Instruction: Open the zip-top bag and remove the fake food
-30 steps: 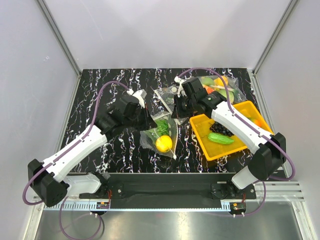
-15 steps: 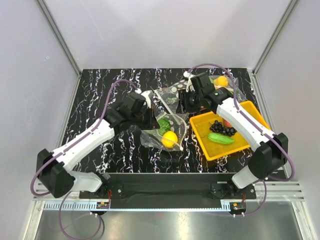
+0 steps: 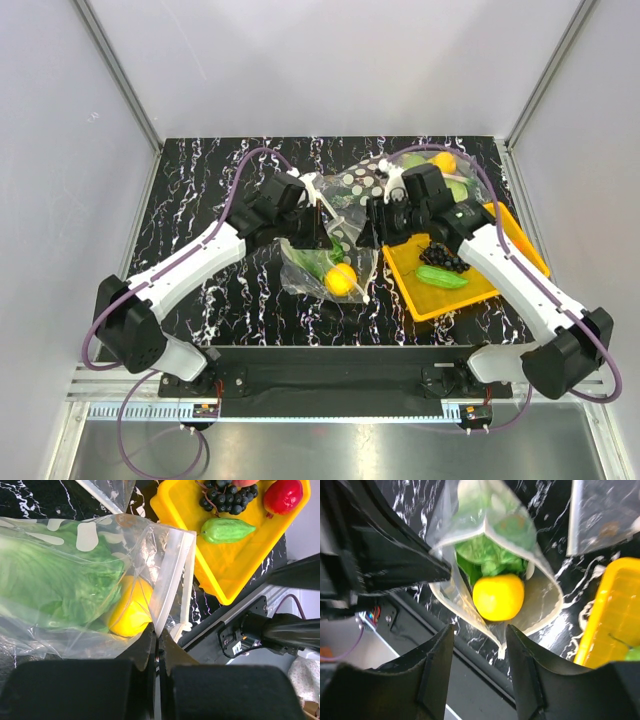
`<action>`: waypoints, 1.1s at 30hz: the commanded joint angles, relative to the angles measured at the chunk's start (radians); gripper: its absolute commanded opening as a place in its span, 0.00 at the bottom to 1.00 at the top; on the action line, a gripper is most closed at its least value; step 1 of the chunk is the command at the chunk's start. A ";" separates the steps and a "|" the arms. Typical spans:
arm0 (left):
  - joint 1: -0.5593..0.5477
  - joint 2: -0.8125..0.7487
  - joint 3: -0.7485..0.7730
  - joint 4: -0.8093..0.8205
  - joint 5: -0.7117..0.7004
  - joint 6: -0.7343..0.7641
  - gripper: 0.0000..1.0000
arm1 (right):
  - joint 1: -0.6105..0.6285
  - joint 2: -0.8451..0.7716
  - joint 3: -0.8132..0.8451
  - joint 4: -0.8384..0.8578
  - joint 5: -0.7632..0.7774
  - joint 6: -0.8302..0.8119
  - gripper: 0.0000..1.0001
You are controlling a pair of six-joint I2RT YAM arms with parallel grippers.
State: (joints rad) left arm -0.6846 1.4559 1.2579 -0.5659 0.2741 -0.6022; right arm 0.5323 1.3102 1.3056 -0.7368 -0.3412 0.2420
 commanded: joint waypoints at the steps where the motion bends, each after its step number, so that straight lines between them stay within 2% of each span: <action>1: 0.007 -0.009 0.025 0.040 0.046 0.010 0.00 | 0.018 0.017 -0.066 0.048 -0.079 -0.009 0.52; 10: 0.008 -0.035 -0.017 0.053 0.057 0.001 0.00 | 0.055 0.113 -0.149 0.181 -0.101 -0.023 0.53; 22: 0.008 -0.095 -0.147 0.123 0.082 0.002 0.00 | 0.098 0.155 -0.298 0.402 0.030 0.006 0.57; 33: 0.008 -0.109 -0.153 0.123 0.102 0.005 0.00 | 0.127 0.204 -0.301 0.484 0.051 -0.023 0.64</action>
State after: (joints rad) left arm -0.6815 1.3830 1.1038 -0.4812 0.3374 -0.6029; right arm 0.6346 1.4899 0.9821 -0.3084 -0.3061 0.2401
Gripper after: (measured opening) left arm 0.012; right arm 0.631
